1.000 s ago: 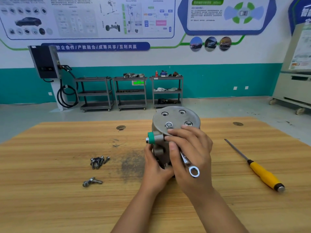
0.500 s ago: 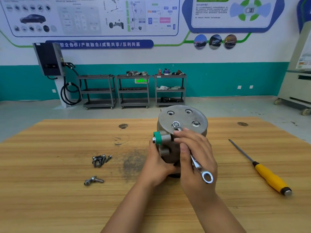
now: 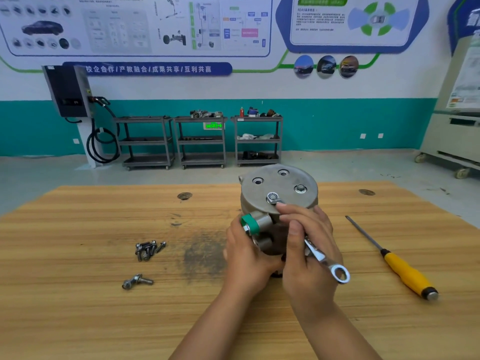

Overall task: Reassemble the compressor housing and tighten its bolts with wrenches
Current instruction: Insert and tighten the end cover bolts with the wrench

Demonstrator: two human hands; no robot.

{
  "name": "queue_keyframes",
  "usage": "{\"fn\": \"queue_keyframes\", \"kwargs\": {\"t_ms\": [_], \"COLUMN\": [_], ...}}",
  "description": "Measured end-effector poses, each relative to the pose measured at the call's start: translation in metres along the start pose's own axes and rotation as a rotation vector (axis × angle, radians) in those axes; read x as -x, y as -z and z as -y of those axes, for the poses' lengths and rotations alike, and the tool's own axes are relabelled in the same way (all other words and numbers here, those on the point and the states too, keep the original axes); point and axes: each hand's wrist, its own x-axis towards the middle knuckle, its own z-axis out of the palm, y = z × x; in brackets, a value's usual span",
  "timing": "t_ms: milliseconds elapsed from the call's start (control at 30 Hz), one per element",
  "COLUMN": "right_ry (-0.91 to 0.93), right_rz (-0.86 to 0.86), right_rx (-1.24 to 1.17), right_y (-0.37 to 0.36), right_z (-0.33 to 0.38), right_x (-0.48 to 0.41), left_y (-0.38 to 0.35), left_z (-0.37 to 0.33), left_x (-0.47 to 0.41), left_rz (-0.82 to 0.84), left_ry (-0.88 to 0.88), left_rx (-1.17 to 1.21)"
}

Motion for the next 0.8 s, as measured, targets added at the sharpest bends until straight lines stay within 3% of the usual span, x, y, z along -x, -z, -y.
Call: {"fn": "queue_keyframes", "kwargs": {"t_ms": [133,333,467,733,800], "right_ry": [-0.184,-0.219,-0.137,0.161,0.145], "right_rz": [-0.03,0.12,0.186,0.137,0.109], "right_rx": [-0.148,-0.237,-0.182,-0.12,-0.151], "right_y": [0.017,0.035,0.033,0.026,0.023], "right_z": [-0.001,0.006,0.01,0.018,0.02], "right_x": [-0.003,-0.025,-0.023,-0.014,-0.027], "left_y": [-0.011,-0.011,-0.009,0.001,0.003], "left_z": [-0.01,-0.014,-0.006,-0.008,-0.006], "left_x": [0.011,0.013,0.008,-0.001,-0.006], "left_rz": [-0.102,-0.117,-0.11,0.037,0.088], "left_ry": [0.023,0.055,0.063,-0.019,-0.01], "left_rx": [-0.008,0.031,0.032,0.054,0.085]}}
